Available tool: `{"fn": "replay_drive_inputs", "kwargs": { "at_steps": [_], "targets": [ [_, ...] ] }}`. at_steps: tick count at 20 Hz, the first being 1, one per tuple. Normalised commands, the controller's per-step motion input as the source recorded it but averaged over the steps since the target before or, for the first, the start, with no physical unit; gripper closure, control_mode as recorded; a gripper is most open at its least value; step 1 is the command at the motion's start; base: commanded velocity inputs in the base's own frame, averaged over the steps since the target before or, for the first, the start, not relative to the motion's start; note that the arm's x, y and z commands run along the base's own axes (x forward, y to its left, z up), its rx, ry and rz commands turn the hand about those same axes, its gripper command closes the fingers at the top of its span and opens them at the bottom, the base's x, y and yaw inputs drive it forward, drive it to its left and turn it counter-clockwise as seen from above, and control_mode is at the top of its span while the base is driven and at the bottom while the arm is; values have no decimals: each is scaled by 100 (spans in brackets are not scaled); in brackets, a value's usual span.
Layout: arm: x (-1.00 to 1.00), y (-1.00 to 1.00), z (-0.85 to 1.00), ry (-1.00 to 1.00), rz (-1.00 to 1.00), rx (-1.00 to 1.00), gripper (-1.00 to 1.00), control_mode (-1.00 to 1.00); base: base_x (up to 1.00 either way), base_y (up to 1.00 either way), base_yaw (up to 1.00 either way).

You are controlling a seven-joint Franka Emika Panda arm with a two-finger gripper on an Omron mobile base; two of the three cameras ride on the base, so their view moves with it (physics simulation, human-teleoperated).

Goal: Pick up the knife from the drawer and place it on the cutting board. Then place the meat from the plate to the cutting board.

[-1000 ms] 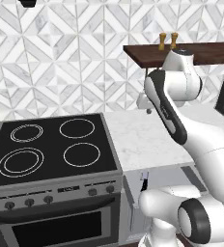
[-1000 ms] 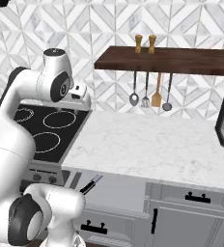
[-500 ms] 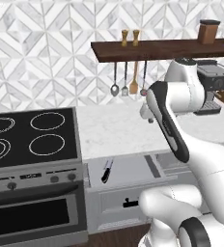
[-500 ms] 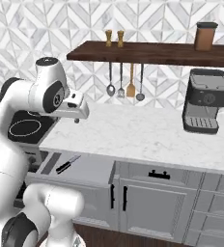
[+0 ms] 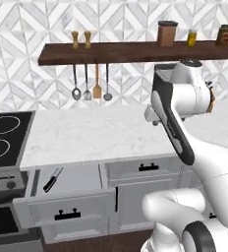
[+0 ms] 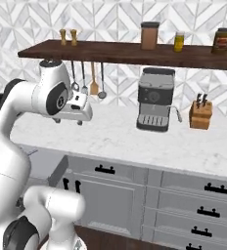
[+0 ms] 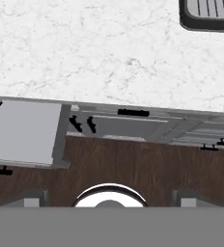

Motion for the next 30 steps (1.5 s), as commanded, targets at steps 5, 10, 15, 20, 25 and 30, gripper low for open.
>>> {"fn": "replay_drive_inputs", "kwargs": {
  "at_steps": [5,10,15,20,25,30],
  "targets": [
    [0,0,0,0,0,0,-100,100,10,-55,61],
    [0,0,0,0,0,0,-100,100,1,-12,82],
    [0,0,0,0,0,0,-100,100,0,-20,80],
    [0,0,0,0,0,0,-100,100,0,-43,72],
    [0,0,0,0,0,0,-100,100,0,-68,61],
    [0,0,0,0,0,0,-100,100,-40,-87,32]
  ]
}}
